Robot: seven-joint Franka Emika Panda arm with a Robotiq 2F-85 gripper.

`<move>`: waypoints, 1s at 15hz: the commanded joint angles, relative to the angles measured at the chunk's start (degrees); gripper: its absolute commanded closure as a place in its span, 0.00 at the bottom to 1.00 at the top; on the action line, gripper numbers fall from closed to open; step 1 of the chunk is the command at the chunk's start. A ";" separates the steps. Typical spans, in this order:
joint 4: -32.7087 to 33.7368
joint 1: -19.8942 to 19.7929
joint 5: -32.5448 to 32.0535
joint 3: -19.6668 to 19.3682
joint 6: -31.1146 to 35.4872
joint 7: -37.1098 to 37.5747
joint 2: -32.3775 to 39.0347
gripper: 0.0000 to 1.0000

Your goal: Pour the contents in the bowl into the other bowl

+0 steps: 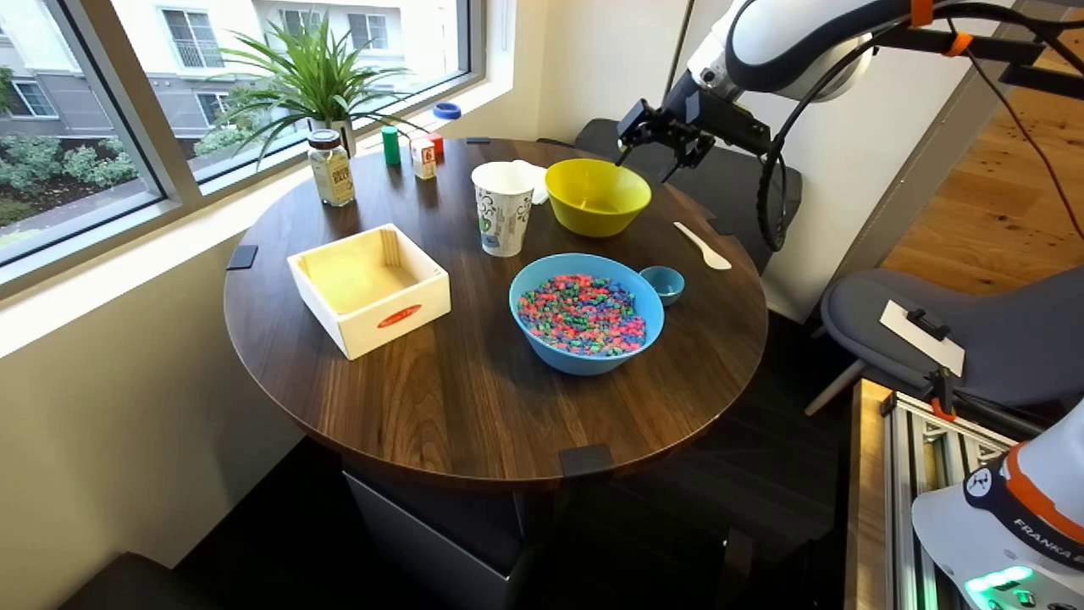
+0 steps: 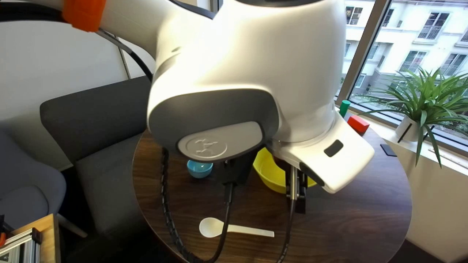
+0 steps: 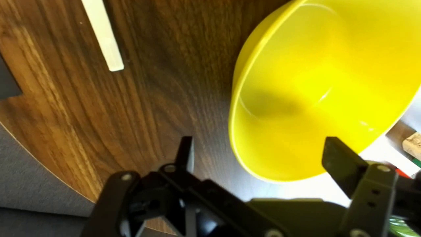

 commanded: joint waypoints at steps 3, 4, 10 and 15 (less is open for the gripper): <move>0.14 0.10 -0.83 0.49 -0.81 0.60 -2.27 0.01; 0.14 0.19 -1.63 0.56 -0.97 1.82 -2.72 0.00; 0.40 0.43 -6.48 1.57 -2.75 11.51 -5.49 0.00; 0.77 0.40 -12.20 3.41 -7.59 18.84 -8.23 0.00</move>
